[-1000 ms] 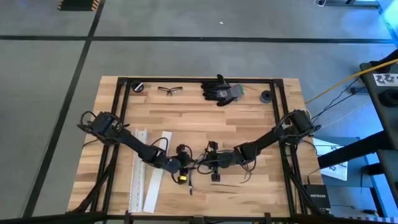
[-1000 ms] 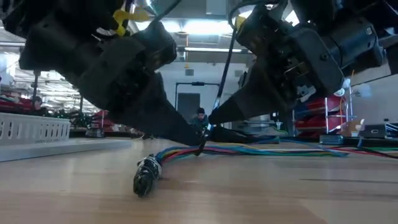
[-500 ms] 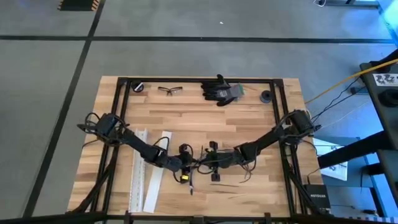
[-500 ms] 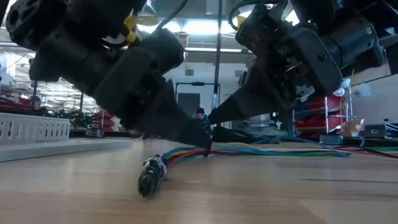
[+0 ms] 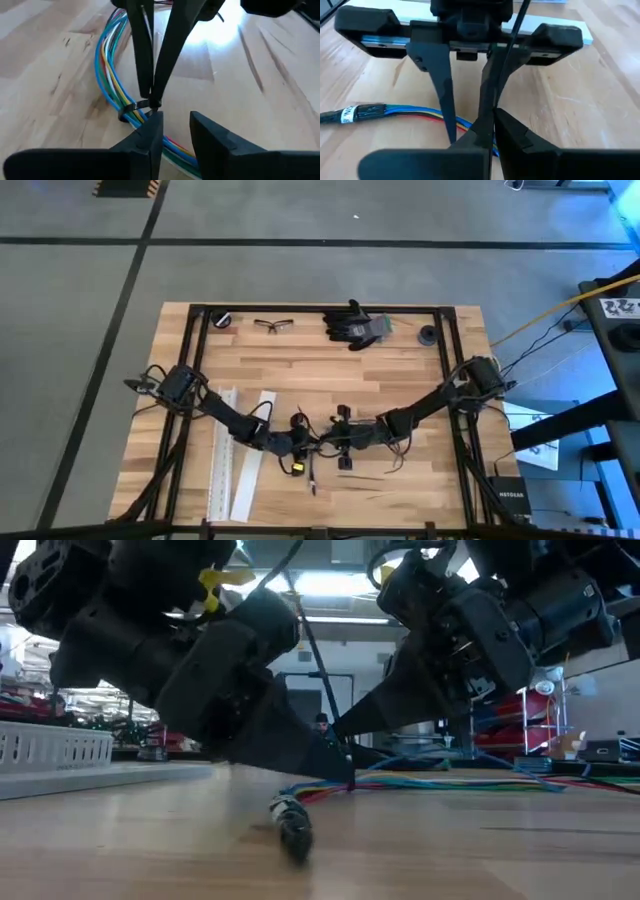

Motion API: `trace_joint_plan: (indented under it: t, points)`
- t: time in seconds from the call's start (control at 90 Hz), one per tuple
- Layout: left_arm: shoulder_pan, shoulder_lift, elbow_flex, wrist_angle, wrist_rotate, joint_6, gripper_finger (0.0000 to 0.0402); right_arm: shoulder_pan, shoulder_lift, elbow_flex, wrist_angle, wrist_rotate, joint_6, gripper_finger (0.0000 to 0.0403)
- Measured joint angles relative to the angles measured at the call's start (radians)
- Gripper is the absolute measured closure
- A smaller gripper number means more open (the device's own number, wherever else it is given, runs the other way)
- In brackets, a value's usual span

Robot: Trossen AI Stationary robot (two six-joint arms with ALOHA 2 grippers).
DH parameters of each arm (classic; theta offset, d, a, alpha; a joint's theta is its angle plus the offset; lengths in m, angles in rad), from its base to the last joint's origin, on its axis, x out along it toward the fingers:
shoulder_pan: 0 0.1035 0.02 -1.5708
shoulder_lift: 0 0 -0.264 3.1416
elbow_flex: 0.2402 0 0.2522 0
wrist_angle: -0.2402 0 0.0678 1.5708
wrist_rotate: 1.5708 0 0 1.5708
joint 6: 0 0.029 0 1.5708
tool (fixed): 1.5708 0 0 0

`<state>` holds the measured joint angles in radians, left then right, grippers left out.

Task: Ziptie cables
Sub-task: Wrap the black zip tie around the cable wires to form a loop

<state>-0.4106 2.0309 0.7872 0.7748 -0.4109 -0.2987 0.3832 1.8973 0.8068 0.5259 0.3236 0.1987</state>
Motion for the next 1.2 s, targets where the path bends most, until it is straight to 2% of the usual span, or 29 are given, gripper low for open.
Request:
trace_joint_plan:
  t: [0.2,0.4,0.622,0.922,1.056,1.2]
  points:
    - [-0.015,-0.041,0.000,-0.029,-0.004,0.017,0.0320,0.000,0.000,0.000,-0.001,0.029,0.007,0.0403]
    - [-0.038,-0.117,0.000,-0.167,-0.036,0.012,0.0320,0.000,-0.017,0.000,0.009,0.052,0.056,0.0403]
    - [-0.032,-0.100,0.000,-0.160,-0.143,-0.025,0.0320,-0.006,-0.017,0.029,-0.001,0.060,0.084,0.0403]
    - [-0.028,-0.051,0.000,-0.056,-0.180,-0.066,0.0320,-0.006,-0.016,0.035,-0.005,0.085,0.084,0.0403]
    - [-0.026,-0.051,0.000,-0.060,-0.239,-0.067,0.0320,-0.006,-0.016,0.035,-0.004,0.088,0.084,0.0403]
    - [-0.005,-0.051,0.000,-0.056,-0.242,-0.062,0.0320,-0.006,-0.016,0.035,-0.004,0.088,0.084,0.0403]
